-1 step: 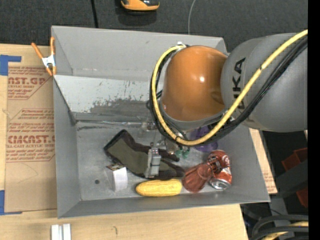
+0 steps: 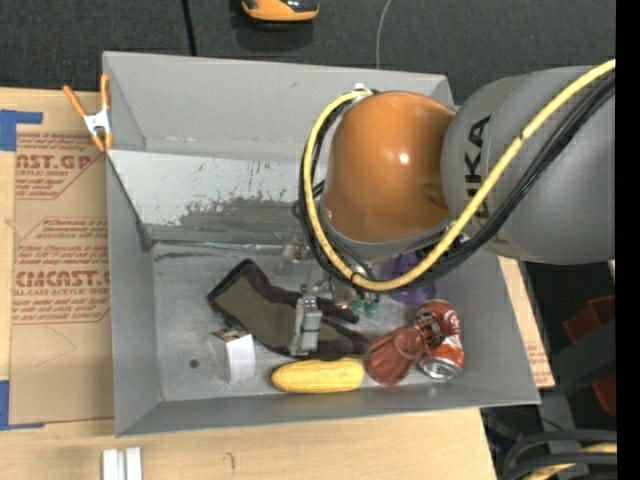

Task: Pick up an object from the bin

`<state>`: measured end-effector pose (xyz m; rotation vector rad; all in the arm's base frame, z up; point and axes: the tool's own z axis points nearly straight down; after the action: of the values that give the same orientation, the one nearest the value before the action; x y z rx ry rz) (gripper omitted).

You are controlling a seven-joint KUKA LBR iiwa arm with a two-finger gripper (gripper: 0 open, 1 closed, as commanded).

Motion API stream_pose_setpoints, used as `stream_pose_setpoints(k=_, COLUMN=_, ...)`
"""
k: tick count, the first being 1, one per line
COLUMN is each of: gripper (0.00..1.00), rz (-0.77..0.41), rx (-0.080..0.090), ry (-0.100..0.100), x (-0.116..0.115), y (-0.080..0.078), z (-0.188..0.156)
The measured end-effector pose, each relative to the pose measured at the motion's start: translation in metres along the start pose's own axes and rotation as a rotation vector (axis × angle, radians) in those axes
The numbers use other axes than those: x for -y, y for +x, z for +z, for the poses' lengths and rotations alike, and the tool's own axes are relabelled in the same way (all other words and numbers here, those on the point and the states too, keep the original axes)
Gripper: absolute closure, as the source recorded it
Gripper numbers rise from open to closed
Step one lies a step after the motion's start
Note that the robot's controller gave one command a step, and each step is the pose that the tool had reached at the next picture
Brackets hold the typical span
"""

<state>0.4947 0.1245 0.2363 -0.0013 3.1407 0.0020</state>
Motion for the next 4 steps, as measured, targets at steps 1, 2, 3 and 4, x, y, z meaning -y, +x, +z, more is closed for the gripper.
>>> stream_pose_setpoints(k=1, gripper=0.0, rz=-0.036, rx=0.01, ry=-0.001, x=0.003, y=-0.034, z=0.047)
stream_pose_setpoints(k=2, gripper=0.0, rz=-0.084, rx=0.005, ry=0.001, x=-0.027, y=-0.054, z=0.116)
stream_pose_setpoints(k=3, gripper=0.0, rz=-0.093, rx=0.003, ry=-0.001, x=-0.053, y=-0.061, z=0.174)
stream_pose_setpoints(k=4, gripper=1.0, rz=-0.25, rx=0.001, ry=0.0, x=0.011, y=-0.077, z=0.157)
